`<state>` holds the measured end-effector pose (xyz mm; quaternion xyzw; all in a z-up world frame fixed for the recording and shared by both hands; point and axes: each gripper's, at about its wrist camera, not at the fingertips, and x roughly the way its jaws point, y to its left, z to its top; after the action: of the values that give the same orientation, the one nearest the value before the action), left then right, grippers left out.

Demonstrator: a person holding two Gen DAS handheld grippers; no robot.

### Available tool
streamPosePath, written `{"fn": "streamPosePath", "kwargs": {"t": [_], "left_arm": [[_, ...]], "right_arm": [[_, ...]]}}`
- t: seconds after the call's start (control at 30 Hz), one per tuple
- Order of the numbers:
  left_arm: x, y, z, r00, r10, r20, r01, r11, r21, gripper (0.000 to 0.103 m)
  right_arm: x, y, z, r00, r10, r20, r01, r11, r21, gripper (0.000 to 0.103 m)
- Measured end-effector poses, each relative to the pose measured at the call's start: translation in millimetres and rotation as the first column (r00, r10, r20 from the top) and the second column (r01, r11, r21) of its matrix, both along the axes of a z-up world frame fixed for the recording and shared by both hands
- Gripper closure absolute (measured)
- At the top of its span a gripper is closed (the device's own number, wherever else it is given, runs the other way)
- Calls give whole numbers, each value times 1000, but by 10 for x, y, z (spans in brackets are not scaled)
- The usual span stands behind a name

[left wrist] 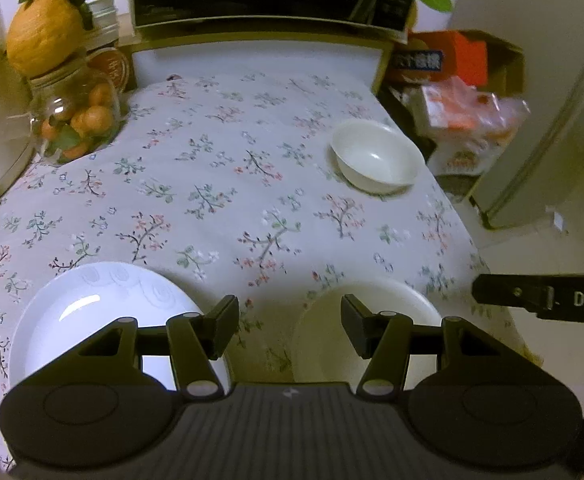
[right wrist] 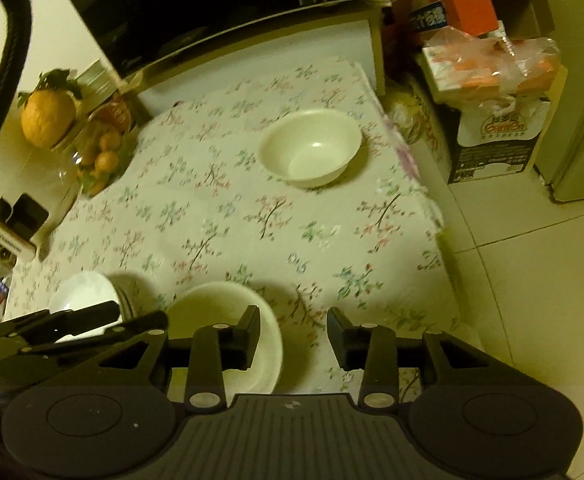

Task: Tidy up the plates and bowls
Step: 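Reach both grippers to the rim of the small white bowl and close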

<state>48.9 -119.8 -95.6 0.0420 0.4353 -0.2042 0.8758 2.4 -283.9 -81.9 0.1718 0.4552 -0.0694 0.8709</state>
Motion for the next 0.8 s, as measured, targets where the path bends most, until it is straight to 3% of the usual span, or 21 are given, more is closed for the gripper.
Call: {"fn": "streamPosePath", "kwargs": {"t": [0.17,0.43,0.8], "left_arm": [[132,-17,42,1000,21,9,-21,1000,-16,48],[525,-32,47,996,83,-28,-85,993,-84,48],[998,-339,-68,992,109,-71,-119,979,-163,43]], "right_arm": [[80,-106,51,999,-34,22,34,999,2,64],[342,-309,49,992,-123,29,123,992,12,42],[812,-559,-97,983,-183,-9,183,979,93,40]]}}
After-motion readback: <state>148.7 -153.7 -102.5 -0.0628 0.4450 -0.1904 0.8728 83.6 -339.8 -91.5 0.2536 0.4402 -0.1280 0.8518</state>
